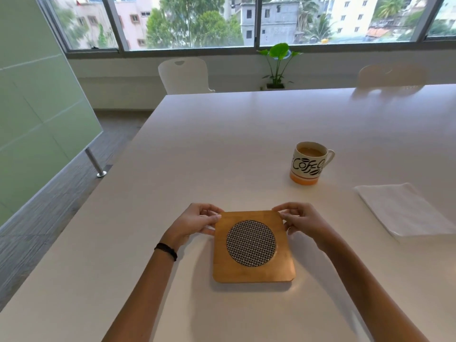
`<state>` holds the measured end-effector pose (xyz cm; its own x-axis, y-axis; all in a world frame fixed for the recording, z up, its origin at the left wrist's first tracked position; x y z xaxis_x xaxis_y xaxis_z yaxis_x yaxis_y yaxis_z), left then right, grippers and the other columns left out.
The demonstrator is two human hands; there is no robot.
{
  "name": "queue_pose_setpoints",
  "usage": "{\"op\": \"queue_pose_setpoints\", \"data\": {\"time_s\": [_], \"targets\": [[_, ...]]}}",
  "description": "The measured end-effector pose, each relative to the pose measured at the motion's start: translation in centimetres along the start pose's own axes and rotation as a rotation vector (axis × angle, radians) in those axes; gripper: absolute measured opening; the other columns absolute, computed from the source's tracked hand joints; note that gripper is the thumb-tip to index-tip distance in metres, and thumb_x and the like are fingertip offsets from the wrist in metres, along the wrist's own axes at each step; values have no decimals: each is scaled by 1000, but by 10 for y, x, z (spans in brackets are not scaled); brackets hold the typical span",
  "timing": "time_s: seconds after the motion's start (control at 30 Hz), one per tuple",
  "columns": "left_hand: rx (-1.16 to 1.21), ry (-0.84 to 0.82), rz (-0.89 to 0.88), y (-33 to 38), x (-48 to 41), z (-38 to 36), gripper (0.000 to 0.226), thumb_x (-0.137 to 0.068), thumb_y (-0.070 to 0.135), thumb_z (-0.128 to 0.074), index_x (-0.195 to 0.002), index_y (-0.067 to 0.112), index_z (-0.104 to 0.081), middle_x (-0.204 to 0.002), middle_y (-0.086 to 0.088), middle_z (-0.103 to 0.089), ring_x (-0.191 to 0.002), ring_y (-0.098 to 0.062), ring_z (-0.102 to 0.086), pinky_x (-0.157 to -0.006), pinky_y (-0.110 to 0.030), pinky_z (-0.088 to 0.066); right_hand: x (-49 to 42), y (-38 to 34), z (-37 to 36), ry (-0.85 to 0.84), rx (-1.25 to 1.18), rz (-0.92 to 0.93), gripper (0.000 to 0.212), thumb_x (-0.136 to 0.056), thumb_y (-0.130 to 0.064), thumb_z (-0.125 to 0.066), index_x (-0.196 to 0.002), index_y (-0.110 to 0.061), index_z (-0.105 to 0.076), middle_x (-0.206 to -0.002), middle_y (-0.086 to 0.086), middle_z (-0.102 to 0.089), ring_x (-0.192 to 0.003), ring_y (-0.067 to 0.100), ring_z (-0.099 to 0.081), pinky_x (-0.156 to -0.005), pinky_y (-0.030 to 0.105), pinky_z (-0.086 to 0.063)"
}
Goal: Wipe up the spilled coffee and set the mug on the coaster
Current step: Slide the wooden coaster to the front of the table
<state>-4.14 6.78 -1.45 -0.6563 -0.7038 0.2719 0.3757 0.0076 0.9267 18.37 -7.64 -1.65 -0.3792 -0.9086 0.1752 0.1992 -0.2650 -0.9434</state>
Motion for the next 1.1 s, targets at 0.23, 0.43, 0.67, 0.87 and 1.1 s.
{"op": "queue_pose_setpoints", "data": {"time_s": [0.23, 0.43, 0.67, 0.87, 1.1], "targets": [[4, -3, -36, -2, -8, -16, 13, -86, 7, -62, -98, 9, -66, -92, -14, -64, -71, -13, -66, -60, -21, -57, 1, 10, 10, 74, 9, -24, 18, -90, -8, -54, -92, -17, -70, -61, -2, -63, -47, 2, -57, -45, 15, -49], [32, 43, -75, -6, -5, -24, 11, -86, 7, -61, -92, 15, -66, -91, -10, -63, -70, -12, -68, -59, -21, -58, 1, 11, 11, 79, 94, 20, 24, -90, -8, -53, -90, -26, -68, -79, 11, -69, -58, 9, -59, -54, 19, -51], [0, 69, -95, -6, -6, -30, 13, -87, 7, -60, -98, 11, -65, -95, -14, -62, -77, -18, -66, -60, -21, -58, 2, 14, 14, 115, 150, 50, 21, -90, -7, -54, -97, -21, -69, -85, 11, -70, -60, 8, -60, -54, 18, -51], [-151, 120, -170, -6, -6, -28, 14, -86, 12, -63, -100, 12, -66, -88, -7, -65, -62, -14, -61, -56, -19, -55, 4, 14, 11, 136, 188, 66, 21, -89, -5, -54, -99, -18, -68, -84, 7, -69, -62, 10, -59, -59, 23, -52], [-187, 143, -220, -7, -4, -29, 14, -85, 10, -63, -98, 14, -67, -83, -5, -64, -52, -10, -57, -55, -21, -54, 4, 15, 13, 208, 190, 84, 20, -88, -4, -57, -94, -18, -69, -78, -2, -67, -68, 10, -62, -55, 14, -49]]}}
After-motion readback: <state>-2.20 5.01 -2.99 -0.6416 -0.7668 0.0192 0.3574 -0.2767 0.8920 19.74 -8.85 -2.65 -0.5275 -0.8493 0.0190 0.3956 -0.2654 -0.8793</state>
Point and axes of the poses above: each hand's wrist, its own x-axis away from the middle knuckle, its own z-axis out of the back of the hand, y = z × x, the point moved 2 cm from there along -x, towards the middle knuckle
